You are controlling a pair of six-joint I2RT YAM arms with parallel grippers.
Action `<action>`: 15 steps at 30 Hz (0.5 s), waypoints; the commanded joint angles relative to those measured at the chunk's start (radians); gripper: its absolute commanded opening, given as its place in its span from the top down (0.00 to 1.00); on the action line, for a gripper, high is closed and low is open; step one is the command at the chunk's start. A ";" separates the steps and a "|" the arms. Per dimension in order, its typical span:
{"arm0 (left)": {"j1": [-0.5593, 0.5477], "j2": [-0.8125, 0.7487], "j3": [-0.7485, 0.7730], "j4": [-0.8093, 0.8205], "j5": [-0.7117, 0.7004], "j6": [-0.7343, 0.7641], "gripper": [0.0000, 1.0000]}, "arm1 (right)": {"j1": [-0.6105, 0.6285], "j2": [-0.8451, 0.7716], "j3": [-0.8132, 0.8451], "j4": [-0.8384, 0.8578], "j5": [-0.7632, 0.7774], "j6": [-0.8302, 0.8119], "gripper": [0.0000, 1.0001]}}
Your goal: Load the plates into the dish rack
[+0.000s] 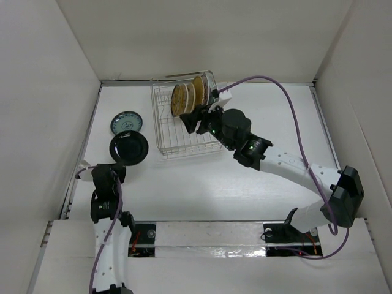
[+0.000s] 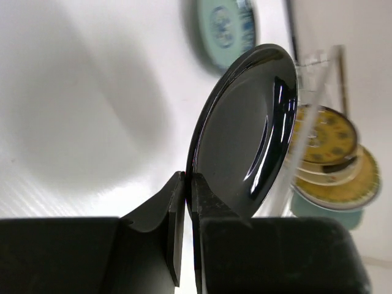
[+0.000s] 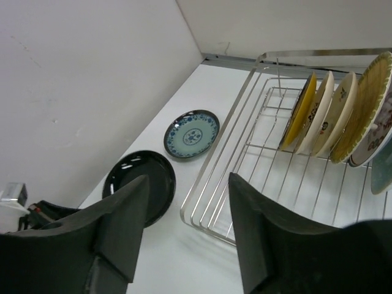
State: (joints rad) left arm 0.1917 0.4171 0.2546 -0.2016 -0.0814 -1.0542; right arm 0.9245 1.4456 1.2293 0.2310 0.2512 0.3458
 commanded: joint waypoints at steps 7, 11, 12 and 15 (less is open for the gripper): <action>-0.037 -0.051 0.320 -0.030 -0.023 0.238 1.00 | 0.008 0.083 0.133 -0.053 -0.201 -0.040 0.16; -0.037 0.008 0.432 0.037 0.125 0.374 1.00 | 0.008 0.133 0.199 -0.079 -0.216 -0.056 0.02; -0.037 0.035 0.457 0.060 0.168 0.410 1.00 | -0.007 0.142 0.209 -0.078 -0.234 -0.059 0.00; -0.037 0.064 0.466 0.094 0.296 0.434 1.00 | -0.035 0.191 0.271 -0.084 -0.357 -0.059 0.00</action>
State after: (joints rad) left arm 0.1627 0.4507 0.6937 -0.2005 0.0555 -0.7139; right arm 0.9108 1.6138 1.4151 0.1509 0.0162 0.3069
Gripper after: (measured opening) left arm 0.035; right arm 0.994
